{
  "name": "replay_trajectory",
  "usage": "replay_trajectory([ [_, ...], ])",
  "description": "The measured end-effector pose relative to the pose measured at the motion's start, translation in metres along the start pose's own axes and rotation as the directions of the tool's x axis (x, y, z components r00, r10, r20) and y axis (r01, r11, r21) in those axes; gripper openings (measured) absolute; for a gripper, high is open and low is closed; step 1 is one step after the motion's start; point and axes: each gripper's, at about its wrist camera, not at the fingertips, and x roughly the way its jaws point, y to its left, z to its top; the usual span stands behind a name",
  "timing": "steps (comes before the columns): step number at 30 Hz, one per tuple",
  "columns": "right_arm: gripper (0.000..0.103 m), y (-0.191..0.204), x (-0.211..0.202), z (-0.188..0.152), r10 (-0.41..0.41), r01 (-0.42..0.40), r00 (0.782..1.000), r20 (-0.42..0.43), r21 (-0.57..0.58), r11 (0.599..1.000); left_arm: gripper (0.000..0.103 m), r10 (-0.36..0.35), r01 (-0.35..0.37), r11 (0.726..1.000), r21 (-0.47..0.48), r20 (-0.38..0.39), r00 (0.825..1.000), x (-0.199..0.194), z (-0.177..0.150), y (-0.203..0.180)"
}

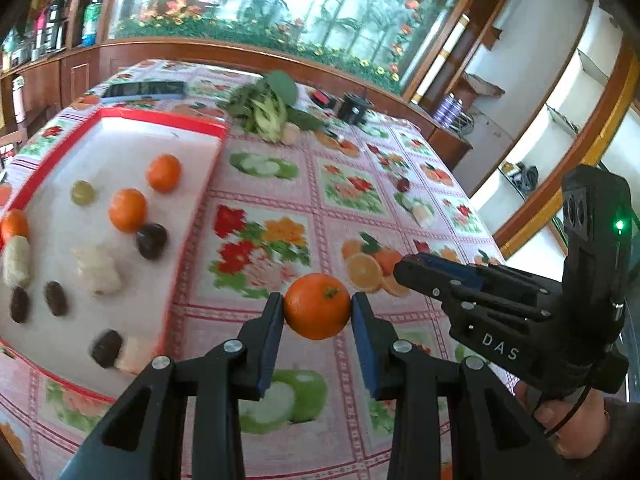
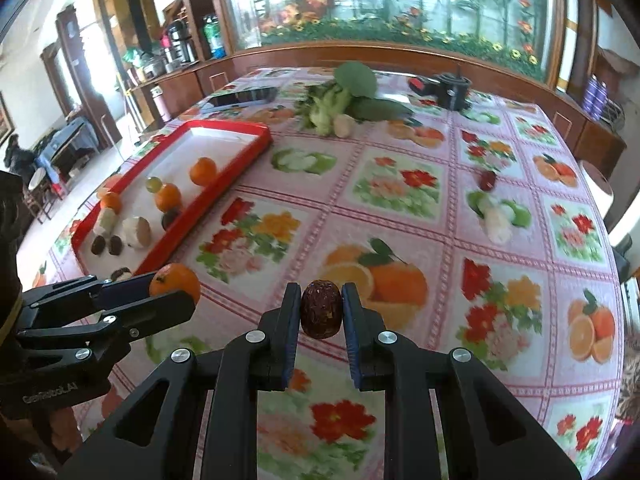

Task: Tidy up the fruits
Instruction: 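Carry the held orange and date over the white tray, then lower the orange and date into the tray and open both grippers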

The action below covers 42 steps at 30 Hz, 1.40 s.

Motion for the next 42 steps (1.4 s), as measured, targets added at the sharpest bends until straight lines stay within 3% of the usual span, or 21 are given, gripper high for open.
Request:
replay_trajectory([
  [10,0.020,0.069,0.026,0.045,0.063,-0.061,0.998,0.010,-0.155,0.986,0.037,0.129,-0.125,0.990,-0.070,0.053,0.990,-0.026,0.026,0.070],
  [21,0.020,0.156,0.083,0.088,0.167,-0.161,0.986,-0.005,-0.283,0.945,0.037,0.302,-0.294,0.945,-0.140,0.036,0.953,-0.025,0.049,0.156],
  [30,0.020,0.184,0.134,0.096,0.157,-0.168,0.986,-0.059,-0.355,0.920,0.036,0.312,-0.308,0.939,-0.150,-0.001,0.950,-0.009,0.050,0.182],
  [39,0.021,0.183,0.150,0.093,0.114,-0.126,0.992,-0.054,-0.413,0.902,0.037,0.330,-0.329,0.941,-0.083,0.000,0.944,0.000,0.055,0.175],
  [42,0.027,0.180,0.152,0.093,0.097,-0.108,0.994,-0.047,-0.419,0.902,0.037,0.333,-0.333,0.940,-0.074,-0.009,0.943,0.002,0.056,0.174],
])
